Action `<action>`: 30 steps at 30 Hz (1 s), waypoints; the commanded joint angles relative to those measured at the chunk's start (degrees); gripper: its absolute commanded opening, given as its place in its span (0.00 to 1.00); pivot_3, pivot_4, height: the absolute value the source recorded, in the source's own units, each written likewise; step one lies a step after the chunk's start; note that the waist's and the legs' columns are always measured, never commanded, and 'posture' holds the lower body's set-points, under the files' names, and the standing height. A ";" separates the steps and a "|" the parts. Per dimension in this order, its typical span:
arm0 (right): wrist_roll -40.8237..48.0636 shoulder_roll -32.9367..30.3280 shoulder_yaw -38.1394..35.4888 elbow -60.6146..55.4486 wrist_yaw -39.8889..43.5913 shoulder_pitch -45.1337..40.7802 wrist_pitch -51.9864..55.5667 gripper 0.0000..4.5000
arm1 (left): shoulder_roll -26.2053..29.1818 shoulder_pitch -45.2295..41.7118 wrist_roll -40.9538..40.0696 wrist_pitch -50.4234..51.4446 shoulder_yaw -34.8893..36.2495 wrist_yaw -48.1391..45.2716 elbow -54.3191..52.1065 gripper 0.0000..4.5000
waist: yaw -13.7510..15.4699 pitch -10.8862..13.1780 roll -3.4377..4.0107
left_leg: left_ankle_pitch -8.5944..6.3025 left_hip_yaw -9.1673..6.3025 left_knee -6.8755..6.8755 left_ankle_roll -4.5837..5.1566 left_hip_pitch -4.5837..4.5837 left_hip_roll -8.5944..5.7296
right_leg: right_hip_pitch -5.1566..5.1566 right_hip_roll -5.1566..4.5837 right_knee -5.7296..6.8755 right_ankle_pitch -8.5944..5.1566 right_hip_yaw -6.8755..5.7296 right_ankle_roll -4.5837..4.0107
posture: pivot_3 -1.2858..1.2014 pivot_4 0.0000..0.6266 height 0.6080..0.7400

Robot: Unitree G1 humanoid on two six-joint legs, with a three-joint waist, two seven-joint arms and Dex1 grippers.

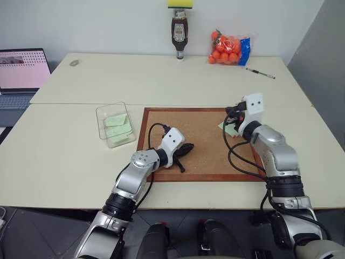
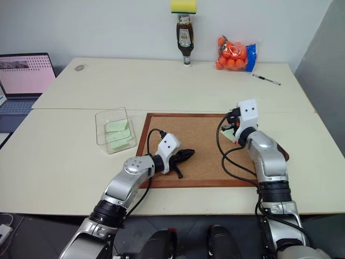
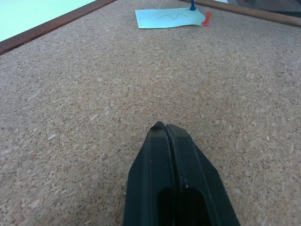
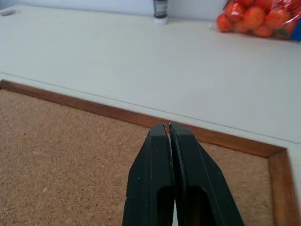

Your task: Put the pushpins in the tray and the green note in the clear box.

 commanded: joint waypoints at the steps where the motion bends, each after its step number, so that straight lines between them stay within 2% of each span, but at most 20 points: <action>1: 0.88 -4.73 -6.12 -15.17 -1.62 9.31 6.38 0.01 | -0.03 1.23 0.77 0.75 -0.94 0.09 0.95 0.00 | 0.46 -0.04 0.05 | 0.00 -0.03 -0.02 0.00 -0.04 0.00 | 0.00 0.00 -0.05 0.00 -0.04 0.00 | 0.52 0.24 1.00; 6: 0.19 -6.64 -9.62 -21.42 -4.66 17.42 10.58 0.01 | -0.14 1.04 0.74 0.24 -0.98 0.11 1.56 0.00 | -0.13 -0.14 0.19 | -0.01 0.04 0.00 0.01 0.04 -0.04 | 0.01 -0.10 -0.02 -0.01 0.08 0.03 | 0.52 0.24 1.00; 12: -0.81 -7.63 -11.43 -22.69 -6.12 24.03 12.20 0.01 | -0.51 0.36 0.99 -0.45 -0.91 -0.08 2.67 0.00 | -0.11 -0.21 0.30 | 0.00 -0.04 0.04 0.02 0.13 0.02 | 0.08 -0.11 -0.03 -0.02 -0.04 0.00 | 0.52 0.24 1.00; 22: -1.47 -7.68 -11.07 -19.74 -6.98 25.33 12.32 0.01 | -0.56 0.14 1.20 -1.06 -0.85 -0.01 3.29 0.00 | -0.10 -0.23 0.32 | 0.00 0.00 0.04 0.02 0.06 -0.09 | 0.09 -0.02 -0.07 0.02 0.02 0.07 | 0.52 0.24 1.00; 30: -1.73 -7.45 -11.68 -18.62 -7.52 25.02 12.09 0.36 | -0.59 0.09 1.26 -1.24 -0.85 0.12 3.36 0.00 | -0.11 -0.23 0.32 | 0.00 -0.04 0.04 0.02 0.05 -0.08 | 0.07 -0.02 -0.07 0.01 0.01 0.06 | 0.52 0.24 1.00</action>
